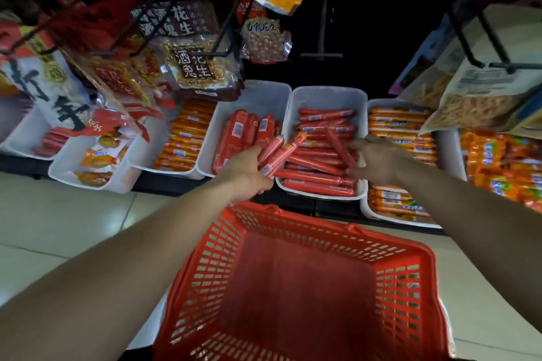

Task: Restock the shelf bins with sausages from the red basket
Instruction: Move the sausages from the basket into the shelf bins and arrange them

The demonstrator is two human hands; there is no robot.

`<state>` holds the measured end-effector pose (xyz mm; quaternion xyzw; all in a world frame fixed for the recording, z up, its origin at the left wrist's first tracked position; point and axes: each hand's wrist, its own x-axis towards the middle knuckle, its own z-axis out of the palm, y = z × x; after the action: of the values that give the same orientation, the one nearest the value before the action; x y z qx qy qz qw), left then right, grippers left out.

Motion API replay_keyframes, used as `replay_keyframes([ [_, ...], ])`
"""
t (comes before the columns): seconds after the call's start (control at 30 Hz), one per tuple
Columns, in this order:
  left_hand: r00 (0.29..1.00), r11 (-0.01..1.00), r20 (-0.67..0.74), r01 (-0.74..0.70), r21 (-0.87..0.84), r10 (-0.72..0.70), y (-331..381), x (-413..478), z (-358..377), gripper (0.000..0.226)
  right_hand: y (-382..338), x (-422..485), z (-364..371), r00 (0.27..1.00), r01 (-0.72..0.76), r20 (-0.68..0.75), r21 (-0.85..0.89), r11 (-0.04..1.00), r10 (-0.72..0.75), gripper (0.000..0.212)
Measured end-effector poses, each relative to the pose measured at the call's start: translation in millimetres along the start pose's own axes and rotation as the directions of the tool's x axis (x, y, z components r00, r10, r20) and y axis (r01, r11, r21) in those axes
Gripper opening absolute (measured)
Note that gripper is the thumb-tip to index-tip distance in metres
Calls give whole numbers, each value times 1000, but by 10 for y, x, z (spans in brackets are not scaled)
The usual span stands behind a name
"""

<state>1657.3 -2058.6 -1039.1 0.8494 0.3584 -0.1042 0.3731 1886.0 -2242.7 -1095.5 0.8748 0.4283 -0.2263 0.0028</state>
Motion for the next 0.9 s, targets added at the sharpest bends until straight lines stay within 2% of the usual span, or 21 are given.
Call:
replay_keyframes([
  [0.13,993,976,61,-109,186,100,192,546,134,52,259,-114,46,997,-68,-23,91,993,70,70],
  [0.23,980,930,113,-194,311,167,390,903,262,62,361,-183,88,997,-68,-24,113,991,71,61],
  [0.4,962,844,172,-270,464,213,454,1297,508,80,387,-99,81,983,-74,-150,202,977,105,50],
  [0.5,952,845,129,-305,438,277,270,1349,548,92,338,8,64,984,-69,-147,191,979,98,45],
  [0.63,900,801,87,-422,424,428,-78,1351,510,69,196,195,51,996,-65,-47,153,986,73,37],
  [0.7,899,831,55,-425,360,435,-178,1373,516,58,109,270,78,995,-95,-33,59,994,97,39],
  [0.8,906,856,4,-402,325,424,-172,1435,558,50,-37,346,57,981,-173,-95,-22,985,170,39],
  [0.9,918,875,-21,-370,313,396,-90,1513,605,47,-117,400,-13,961,-247,-131,-3,969,244,29],
])
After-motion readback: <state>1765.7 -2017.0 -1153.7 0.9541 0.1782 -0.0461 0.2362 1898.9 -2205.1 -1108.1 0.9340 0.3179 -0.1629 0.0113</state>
